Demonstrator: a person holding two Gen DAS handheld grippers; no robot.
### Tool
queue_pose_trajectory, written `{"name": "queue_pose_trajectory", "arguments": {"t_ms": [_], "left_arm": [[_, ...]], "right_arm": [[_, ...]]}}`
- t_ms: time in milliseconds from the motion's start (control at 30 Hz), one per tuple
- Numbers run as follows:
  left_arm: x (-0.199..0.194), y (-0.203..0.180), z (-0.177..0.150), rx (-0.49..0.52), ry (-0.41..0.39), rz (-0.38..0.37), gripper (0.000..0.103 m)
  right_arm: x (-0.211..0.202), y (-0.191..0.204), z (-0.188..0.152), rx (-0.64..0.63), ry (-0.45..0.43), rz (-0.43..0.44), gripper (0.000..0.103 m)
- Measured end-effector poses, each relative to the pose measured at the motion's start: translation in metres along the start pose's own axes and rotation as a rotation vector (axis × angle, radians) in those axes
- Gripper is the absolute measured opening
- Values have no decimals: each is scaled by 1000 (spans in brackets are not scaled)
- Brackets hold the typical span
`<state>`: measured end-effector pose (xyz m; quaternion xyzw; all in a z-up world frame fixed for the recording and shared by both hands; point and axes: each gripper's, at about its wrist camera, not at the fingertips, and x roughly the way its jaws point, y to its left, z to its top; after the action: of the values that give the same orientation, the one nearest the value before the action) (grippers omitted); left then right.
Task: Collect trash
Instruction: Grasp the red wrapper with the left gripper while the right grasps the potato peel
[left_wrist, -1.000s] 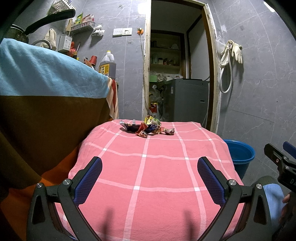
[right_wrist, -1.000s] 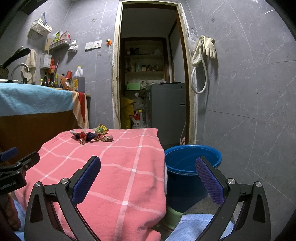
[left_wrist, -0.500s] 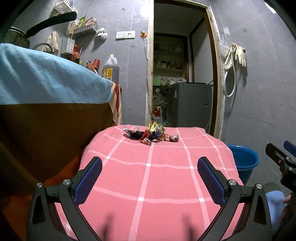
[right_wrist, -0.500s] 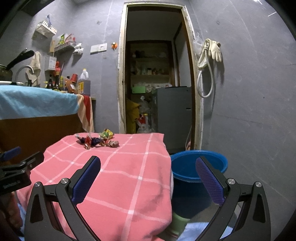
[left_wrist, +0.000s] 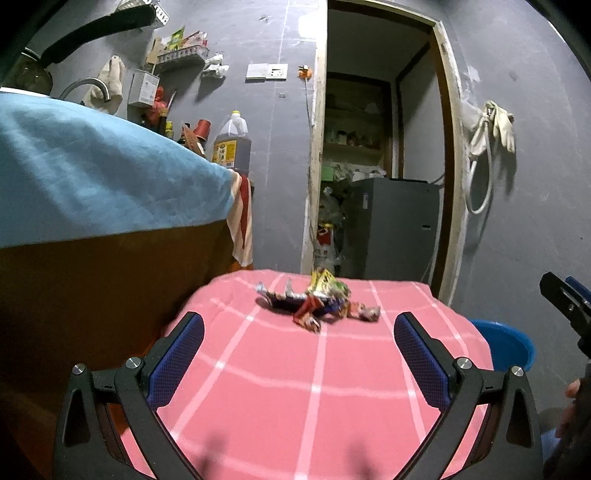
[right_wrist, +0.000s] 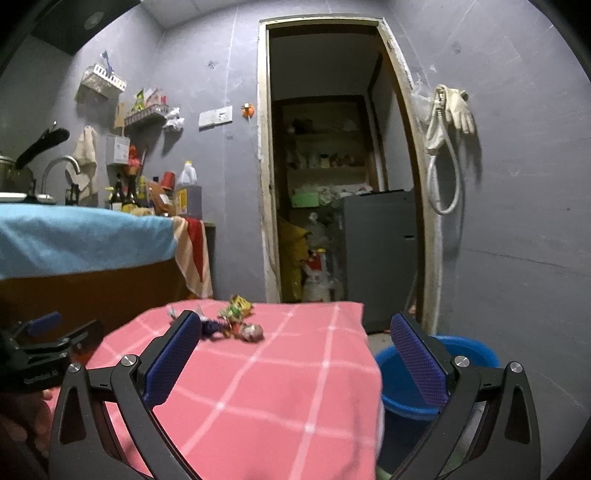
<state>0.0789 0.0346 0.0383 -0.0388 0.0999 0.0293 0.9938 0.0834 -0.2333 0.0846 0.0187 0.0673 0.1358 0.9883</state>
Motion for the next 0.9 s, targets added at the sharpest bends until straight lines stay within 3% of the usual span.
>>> {"name": "queue_pose_trajectory", "arguments": {"t_ms": [233, 433, 567, 900], "left_arm": [[32, 6, 15, 24, -67, 36, 101], [66, 10, 22, 37, -36, 29, 101], [93, 14, 23, 47, 33, 5, 101], [166, 30, 14, -38, 350, -54, 101]], "right_arm": [[36, 0, 13, -9, -88, 64, 103], [74, 4, 21, -54, -88, 119, 103], [109, 3, 19, -67, -11, 147, 103], [195, -7, -3, -30, 320, 197, 103]]}}
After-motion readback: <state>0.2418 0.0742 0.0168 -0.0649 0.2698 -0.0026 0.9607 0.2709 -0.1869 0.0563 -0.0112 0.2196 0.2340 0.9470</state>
